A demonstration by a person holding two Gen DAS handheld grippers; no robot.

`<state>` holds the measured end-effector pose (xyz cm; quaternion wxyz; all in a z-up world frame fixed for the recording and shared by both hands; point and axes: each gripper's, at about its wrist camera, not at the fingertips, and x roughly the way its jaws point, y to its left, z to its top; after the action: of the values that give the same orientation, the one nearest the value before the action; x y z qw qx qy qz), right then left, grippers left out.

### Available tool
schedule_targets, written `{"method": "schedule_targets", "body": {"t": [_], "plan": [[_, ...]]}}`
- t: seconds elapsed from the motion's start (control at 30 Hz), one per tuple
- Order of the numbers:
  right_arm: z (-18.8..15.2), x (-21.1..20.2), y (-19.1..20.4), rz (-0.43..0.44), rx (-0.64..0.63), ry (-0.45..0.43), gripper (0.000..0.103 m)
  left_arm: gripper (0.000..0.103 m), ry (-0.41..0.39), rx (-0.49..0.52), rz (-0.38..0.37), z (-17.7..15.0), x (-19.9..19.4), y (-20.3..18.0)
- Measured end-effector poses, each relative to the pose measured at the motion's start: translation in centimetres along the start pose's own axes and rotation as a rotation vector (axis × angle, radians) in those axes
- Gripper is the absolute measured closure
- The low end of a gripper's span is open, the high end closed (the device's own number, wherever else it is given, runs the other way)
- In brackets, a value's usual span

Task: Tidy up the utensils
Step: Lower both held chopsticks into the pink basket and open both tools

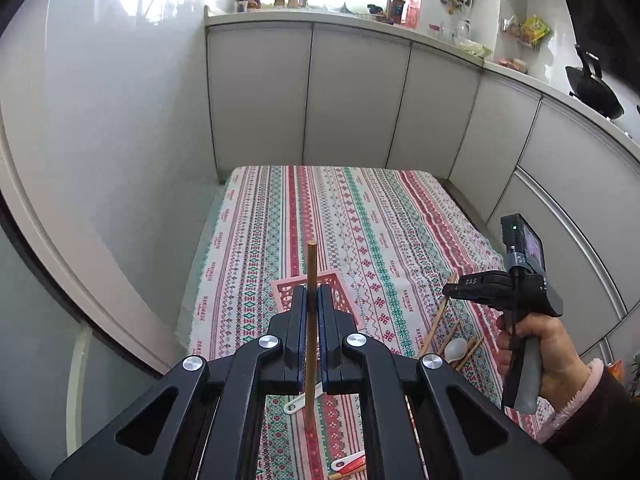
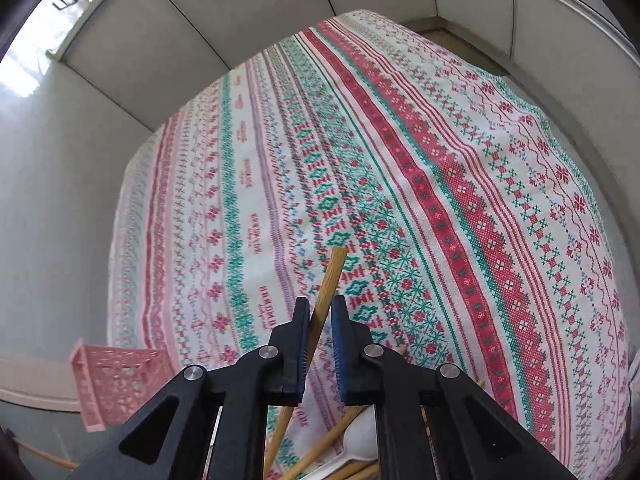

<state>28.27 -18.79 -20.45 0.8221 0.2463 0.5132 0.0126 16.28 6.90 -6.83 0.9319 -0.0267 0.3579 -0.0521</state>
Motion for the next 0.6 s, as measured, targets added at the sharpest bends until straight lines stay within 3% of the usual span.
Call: {"method": "schedule_targets", "body": {"t": [0.13,0.37,0.53,0.6], "plan": [[-0.9,-5.3,2.1,0.092,-0.075,-0.086,0.094,0.098,-0.059,-0.017,-0.006,0.6,-2.1,0.1],[-2.8,-15.2,5.1,0.218,-0.206,-0.319,0.095,0.098,-0.225,-0.025,-0.016,1.9,-7.0,-0.5],[-4.0,-20.4,6.5,0.324,-0.248,-0.456,0.095,0.098,-0.364,-0.06,-0.005,2.4,-9.6,-0.4],[-4.2,-21.5,6.9,0.359,-0.253,-0.505,0.095,0.098,-0.386,-0.065,0.011,2.7,-9.7,-0.4]]}}
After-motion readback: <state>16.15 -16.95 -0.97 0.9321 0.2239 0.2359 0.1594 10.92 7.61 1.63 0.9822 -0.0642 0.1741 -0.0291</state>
